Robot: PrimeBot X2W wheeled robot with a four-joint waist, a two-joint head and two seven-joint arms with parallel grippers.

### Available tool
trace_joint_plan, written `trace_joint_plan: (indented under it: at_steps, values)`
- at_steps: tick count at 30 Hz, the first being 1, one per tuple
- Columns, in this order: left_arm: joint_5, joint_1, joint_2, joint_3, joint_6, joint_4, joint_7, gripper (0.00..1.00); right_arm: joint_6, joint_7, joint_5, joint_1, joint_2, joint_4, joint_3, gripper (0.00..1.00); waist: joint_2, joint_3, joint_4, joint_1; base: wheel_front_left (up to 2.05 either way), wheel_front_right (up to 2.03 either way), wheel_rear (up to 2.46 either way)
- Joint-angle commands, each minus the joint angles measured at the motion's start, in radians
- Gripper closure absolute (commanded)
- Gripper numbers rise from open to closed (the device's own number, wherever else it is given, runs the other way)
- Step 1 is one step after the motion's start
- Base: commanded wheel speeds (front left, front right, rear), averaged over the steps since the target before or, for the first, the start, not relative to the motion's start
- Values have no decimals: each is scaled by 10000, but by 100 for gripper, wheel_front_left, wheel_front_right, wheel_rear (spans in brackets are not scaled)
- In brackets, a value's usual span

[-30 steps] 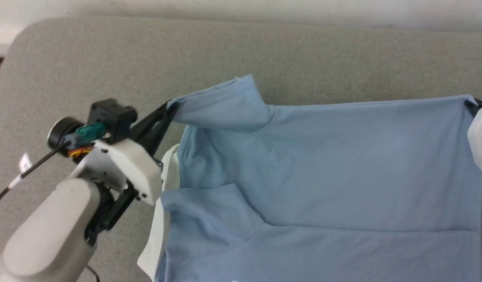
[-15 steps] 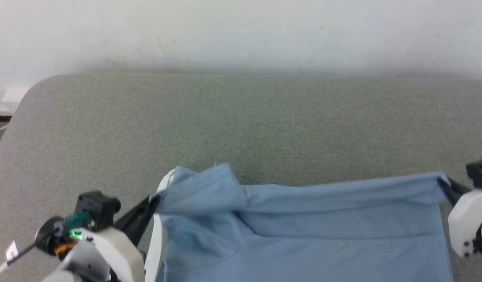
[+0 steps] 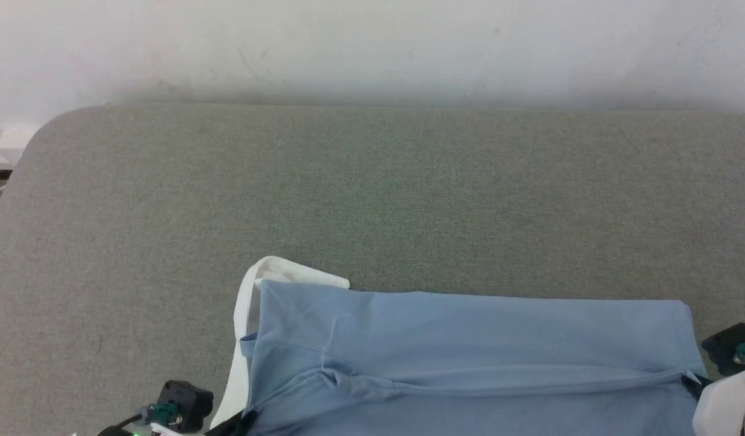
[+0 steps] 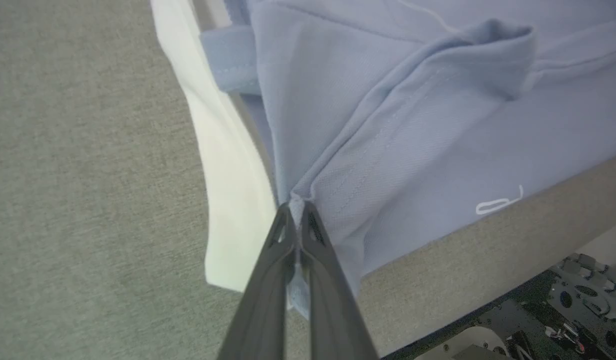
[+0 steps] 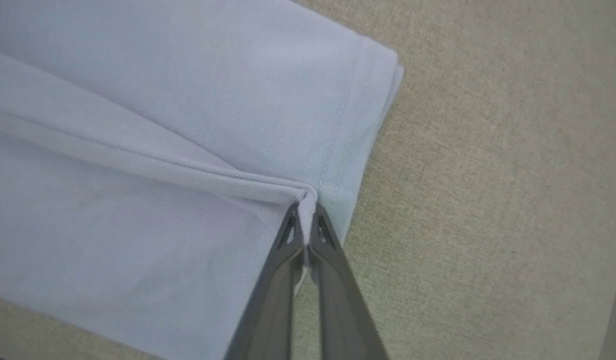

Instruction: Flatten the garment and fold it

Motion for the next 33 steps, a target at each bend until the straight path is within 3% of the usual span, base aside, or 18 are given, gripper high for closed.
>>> trace_joint_plan:
  at_steps: [1, 5, 6, 7, 8, 18, 23, 29, 33]
  values:
    - [132, -200, -124, -82, -167, 419, -136, 100, -21, 26, -167, 105, -85, 100, 77, 100, 0, 71, 38, 0, 0, 0, 0]
    - [324, -566, -385, -228, -395, 1206, -342, 100, -21, -47, -283, 8, -63, 340, 307, 100, 0, 117, 30, 0, 0, 0, 0]
    - [371, -650, -444, -259, -445, 1374, -402, 100, -21, -77, -271, -26, -50, 398, 374, 62, 0, 108, 24, 0, 0, 0, 0]
    - [401, -716, -506, -270, -470, 1531, -473, 66, -21, -131, -208, -61, -6, 458, 405, 0, 0, 91, 11, 0, 0, 0, 0]
    - [431, -768, -560, -276, -484, 1668, -550, 2, -21, -204, -124, -109, 57, 495, 427, 0, 0, 63, -4, 0, 0, 0, 0]
    - [221, -780, -1087, 292, -340, 1937, -2112, 0, -21, -276, 917, -324, 143, -210, 115, 0, 0, -676, -126, 0, 0, 0, 0]
    - [-185, -489, -1528, 1102, 164, 1582, -3384, 0, -21, 68, 1422, -187, 631, -806, -561, 0, 0, -928, -179, 0, 0, 0, 0]
    - [-445, 174, -2687, 2619, 817, 1003, -4336, 0, -21, 215, 1155, 301, 1694, -1190, -1788, 0, 0, -1104, -185, 0, 0, 0, 0]
    - [674, 631, -3818, 4231, 795, 154, -4360, 0, -21, 277, 683, 563, 2770, -1228, -2758, 0, 0, -1142, -168, 0, 0, 0, 0]
